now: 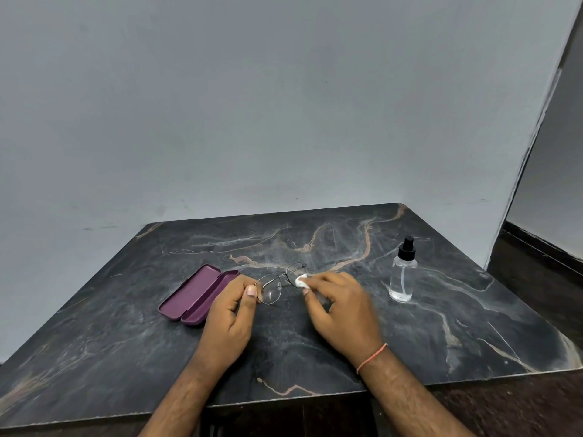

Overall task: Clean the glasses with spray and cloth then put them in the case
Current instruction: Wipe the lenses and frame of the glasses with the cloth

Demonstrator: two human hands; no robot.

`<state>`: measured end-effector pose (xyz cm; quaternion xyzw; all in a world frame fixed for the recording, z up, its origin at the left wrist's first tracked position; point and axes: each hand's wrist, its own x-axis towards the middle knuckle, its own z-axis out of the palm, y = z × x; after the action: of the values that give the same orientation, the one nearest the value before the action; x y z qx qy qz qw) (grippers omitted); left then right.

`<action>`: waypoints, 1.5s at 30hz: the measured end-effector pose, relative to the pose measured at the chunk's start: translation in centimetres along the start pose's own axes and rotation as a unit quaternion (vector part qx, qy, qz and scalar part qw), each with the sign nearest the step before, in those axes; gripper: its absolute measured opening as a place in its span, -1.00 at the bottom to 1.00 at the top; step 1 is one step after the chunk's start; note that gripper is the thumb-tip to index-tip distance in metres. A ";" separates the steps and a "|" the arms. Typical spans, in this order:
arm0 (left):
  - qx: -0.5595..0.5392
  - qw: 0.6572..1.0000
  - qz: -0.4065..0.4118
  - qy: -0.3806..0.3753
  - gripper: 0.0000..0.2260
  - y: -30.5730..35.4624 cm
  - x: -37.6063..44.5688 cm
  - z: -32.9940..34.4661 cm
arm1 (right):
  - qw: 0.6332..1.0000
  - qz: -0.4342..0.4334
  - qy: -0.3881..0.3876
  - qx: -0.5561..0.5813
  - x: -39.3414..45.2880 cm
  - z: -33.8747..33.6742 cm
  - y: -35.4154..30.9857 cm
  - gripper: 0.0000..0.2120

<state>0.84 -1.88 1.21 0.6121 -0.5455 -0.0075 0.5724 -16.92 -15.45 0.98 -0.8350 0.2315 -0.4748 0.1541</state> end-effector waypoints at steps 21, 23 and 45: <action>0.036 0.999 0.031 -0.011 -0.74 -0.5 0.0 0.1 | 0.999 0.025 -0.005 0.025 0.3 0.2 0.3 -0.80; 0.044 0.998 0.036 -0.009 -0.75 -0.5 0.0 0.2 | 0.999 -0.004 -0.020 0.039 0.2 0.1 0.1 -0.81; 0.082 0.995 0.049 -0.018 -0.75 0.3 -0.3 0.3 | 0.996 0.077 -0.017 -0.041 0.4 0.4 0.9 -0.83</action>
<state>0.36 -1.81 1.18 0.6290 -0.5840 0.0544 0.5102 -16.59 -16.37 0.61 -0.8283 0.3117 -0.4376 0.1591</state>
